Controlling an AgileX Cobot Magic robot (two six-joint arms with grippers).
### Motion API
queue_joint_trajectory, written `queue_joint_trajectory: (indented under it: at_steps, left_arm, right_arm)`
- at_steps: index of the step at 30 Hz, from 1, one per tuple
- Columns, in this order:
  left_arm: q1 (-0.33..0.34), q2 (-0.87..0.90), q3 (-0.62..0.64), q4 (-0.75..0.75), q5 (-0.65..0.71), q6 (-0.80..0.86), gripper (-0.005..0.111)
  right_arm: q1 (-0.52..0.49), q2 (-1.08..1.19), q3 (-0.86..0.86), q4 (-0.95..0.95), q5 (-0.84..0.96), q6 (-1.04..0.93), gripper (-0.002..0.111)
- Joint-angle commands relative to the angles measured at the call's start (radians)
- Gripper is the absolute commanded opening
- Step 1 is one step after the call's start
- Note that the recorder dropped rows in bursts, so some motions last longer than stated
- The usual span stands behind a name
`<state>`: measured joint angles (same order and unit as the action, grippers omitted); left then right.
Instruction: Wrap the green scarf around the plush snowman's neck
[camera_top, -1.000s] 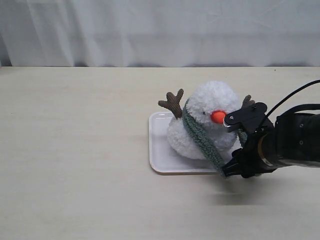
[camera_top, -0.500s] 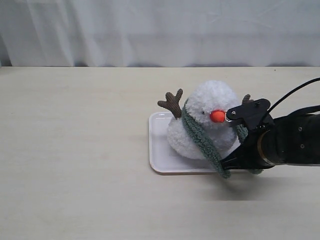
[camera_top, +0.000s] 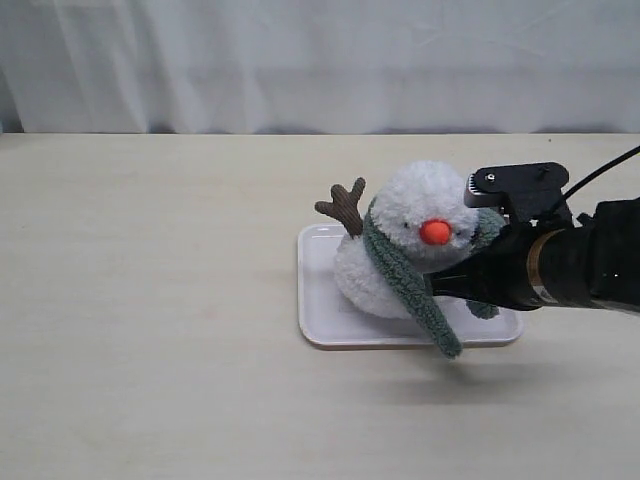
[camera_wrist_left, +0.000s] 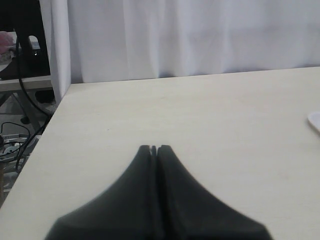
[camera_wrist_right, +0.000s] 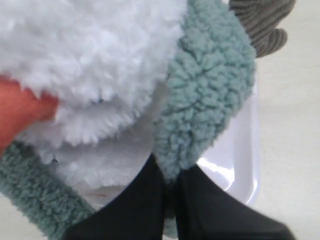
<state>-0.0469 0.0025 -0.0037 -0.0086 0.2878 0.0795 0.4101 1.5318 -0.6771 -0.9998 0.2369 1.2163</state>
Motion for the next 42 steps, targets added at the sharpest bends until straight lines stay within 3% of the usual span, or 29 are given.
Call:
queue_joint_trajectory:
  at_steps: [1, 7, 11, 32, 42]
  left_arm:
    - [0.000, -0.003, 0.004, 0.000, -0.009, -0.006, 0.000]
    - [0.000, -0.003, 0.004, 0.000, -0.009, -0.006, 0.000]
    - [0.000, -0.003, 0.004, 0.000, -0.009, -0.006, 0.000]
    - [0.000, -0.003, 0.004, 0.000, -0.011, -0.006, 0.000]
    - [0.000, -0.003, 0.004, 0.000, -0.011, -0.006, 0.000]
  right_arm:
    - [0.000, -0.034, 0.005, 0.195, -0.001, -0.140, 0.004]
    - [0.000, -0.051, 0.005, 0.524, 0.053, -0.445, 0.004]
    - [0.000, -0.055, 0.003, 0.649, 0.100, -0.572, 0.004]
    - [0.000, -0.078, 0.003, 1.044, 0.116, -0.851, 0.004]
    - [0.000, -0.078, 0.003, 1.068, 0.139, -0.864, 0.004]
